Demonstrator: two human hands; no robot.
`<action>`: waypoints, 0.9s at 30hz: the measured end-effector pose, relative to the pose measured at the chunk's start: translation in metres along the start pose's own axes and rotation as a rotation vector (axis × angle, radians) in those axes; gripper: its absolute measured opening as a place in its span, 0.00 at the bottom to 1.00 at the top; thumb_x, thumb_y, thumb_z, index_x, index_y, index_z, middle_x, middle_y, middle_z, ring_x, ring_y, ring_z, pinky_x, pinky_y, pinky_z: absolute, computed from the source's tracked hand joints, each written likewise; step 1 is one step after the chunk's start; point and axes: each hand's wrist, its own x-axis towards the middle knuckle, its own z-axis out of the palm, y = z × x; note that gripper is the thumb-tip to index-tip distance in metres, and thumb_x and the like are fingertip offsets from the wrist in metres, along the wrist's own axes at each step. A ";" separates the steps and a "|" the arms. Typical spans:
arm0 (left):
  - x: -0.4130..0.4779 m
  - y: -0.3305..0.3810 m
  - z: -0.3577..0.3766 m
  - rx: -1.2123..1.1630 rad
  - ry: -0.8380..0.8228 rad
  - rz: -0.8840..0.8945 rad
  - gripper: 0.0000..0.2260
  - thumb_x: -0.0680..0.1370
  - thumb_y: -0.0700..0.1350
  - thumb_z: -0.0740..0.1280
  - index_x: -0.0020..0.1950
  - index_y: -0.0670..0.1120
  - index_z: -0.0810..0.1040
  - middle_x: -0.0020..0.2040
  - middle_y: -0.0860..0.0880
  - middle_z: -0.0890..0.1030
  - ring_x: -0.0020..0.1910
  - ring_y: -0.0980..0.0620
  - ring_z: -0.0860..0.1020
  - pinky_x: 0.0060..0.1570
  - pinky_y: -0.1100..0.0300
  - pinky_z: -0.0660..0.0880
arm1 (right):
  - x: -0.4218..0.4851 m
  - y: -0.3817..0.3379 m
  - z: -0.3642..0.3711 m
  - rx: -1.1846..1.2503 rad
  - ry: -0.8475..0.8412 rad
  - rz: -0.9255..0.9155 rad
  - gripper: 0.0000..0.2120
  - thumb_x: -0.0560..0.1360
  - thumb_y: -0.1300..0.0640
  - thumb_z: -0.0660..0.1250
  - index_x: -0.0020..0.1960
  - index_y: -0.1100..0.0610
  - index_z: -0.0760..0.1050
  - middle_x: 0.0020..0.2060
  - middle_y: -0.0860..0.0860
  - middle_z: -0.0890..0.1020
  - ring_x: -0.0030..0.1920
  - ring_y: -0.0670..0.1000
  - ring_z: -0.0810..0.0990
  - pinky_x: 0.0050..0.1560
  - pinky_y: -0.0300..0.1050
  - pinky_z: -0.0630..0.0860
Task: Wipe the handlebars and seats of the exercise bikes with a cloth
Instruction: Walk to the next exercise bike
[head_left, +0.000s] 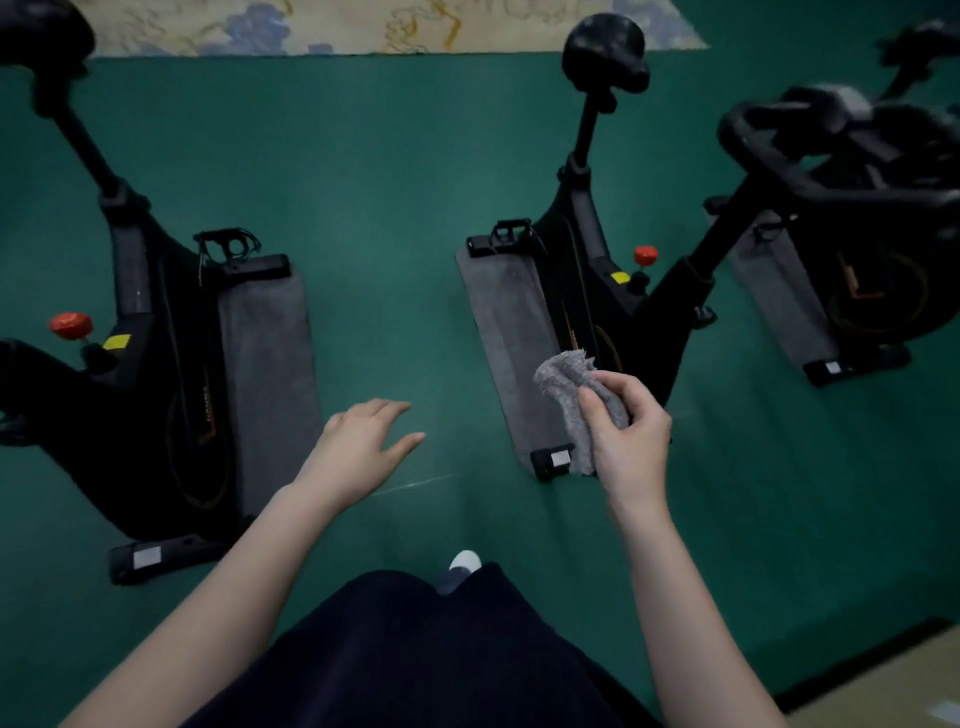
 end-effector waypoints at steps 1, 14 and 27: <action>0.002 0.004 0.001 -0.007 0.016 -0.017 0.24 0.79 0.59 0.59 0.72 0.49 0.67 0.70 0.50 0.71 0.69 0.50 0.67 0.67 0.54 0.61 | 0.009 0.001 0.000 -0.003 -0.026 -0.006 0.05 0.74 0.64 0.69 0.48 0.57 0.79 0.45 0.51 0.83 0.50 0.52 0.82 0.57 0.56 0.77; 0.045 -0.012 -0.017 -0.074 0.067 -0.246 0.24 0.79 0.57 0.61 0.72 0.47 0.67 0.72 0.51 0.69 0.70 0.50 0.66 0.69 0.52 0.62 | 0.098 -0.011 0.057 -0.036 -0.268 -0.058 0.05 0.74 0.64 0.69 0.49 0.59 0.80 0.45 0.48 0.83 0.51 0.48 0.81 0.58 0.51 0.76; 0.175 -0.069 -0.080 -0.107 0.111 -0.279 0.24 0.79 0.58 0.60 0.72 0.48 0.67 0.70 0.50 0.71 0.70 0.50 0.66 0.67 0.54 0.61 | 0.212 -0.059 0.159 -0.086 -0.298 -0.135 0.04 0.75 0.61 0.69 0.48 0.53 0.79 0.44 0.44 0.82 0.49 0.45 0.81 0.54 0.44 0.78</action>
